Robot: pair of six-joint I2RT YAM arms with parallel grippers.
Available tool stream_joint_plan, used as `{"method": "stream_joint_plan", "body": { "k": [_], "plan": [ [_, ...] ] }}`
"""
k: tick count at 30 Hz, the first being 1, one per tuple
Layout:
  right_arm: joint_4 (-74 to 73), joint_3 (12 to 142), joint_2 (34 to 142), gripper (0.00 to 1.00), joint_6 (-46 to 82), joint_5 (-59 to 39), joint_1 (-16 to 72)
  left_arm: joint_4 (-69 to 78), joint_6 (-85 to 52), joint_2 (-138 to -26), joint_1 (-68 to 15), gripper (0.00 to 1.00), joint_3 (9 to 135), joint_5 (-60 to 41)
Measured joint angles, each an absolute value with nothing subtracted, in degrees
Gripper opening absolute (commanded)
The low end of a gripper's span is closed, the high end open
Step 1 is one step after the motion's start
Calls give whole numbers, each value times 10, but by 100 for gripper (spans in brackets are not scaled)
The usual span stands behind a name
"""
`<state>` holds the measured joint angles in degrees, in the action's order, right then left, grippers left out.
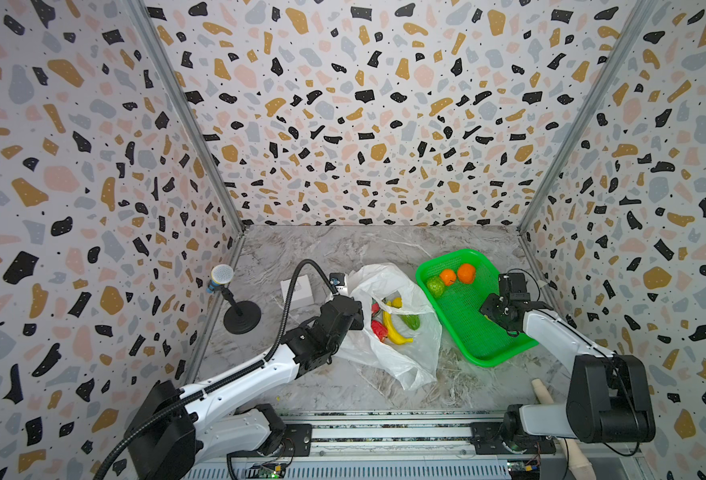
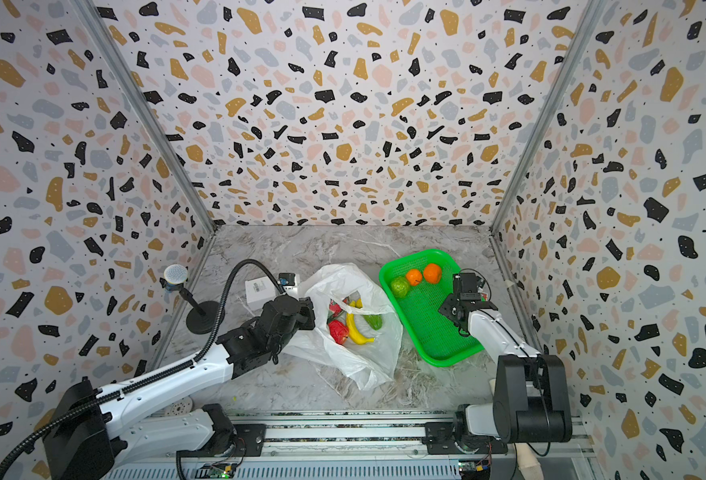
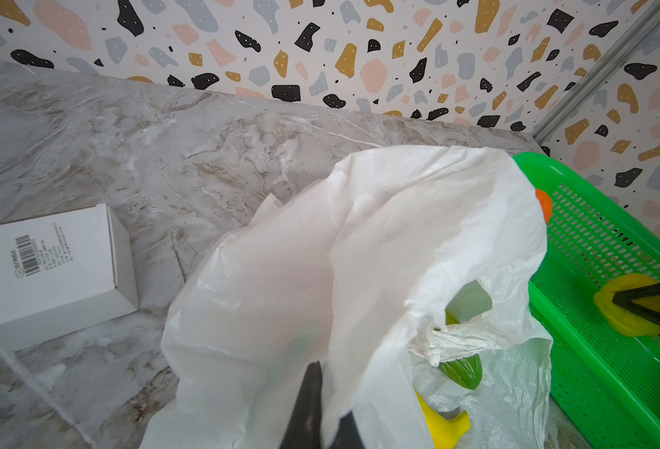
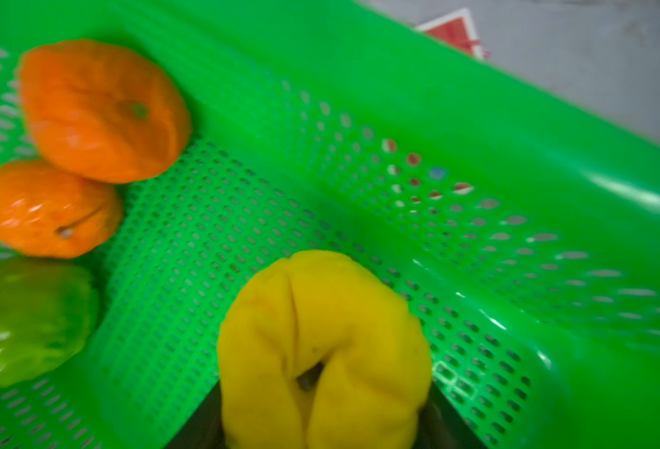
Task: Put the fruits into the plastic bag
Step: 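Lift the yellow pear and lower it into the bag opening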
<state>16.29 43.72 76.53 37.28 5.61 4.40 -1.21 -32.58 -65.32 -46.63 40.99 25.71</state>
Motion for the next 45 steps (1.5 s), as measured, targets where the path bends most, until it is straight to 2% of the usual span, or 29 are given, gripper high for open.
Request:
{"method": "stream_joint_plan", "body": {
  "k": [10,14,19,34,45],
  "plan": [
    [85,465,667,50,273,-123,257,-12,-326,-653,-466,0,410,255],
    [71,465,689,50,232,-156,365,-12,-326,-653,-466,0,410,253],
    [76,474,773,50,187,-167,450,-13,-326,-653,-466,0,410,248],
    [86,639,992,51,151,-161,482,-18,-321,-653,-466,0,419,245],
    [91,714,1062,57,138,-159,505,-44,-298,-644,-466,0,480,256]
  ]
}}
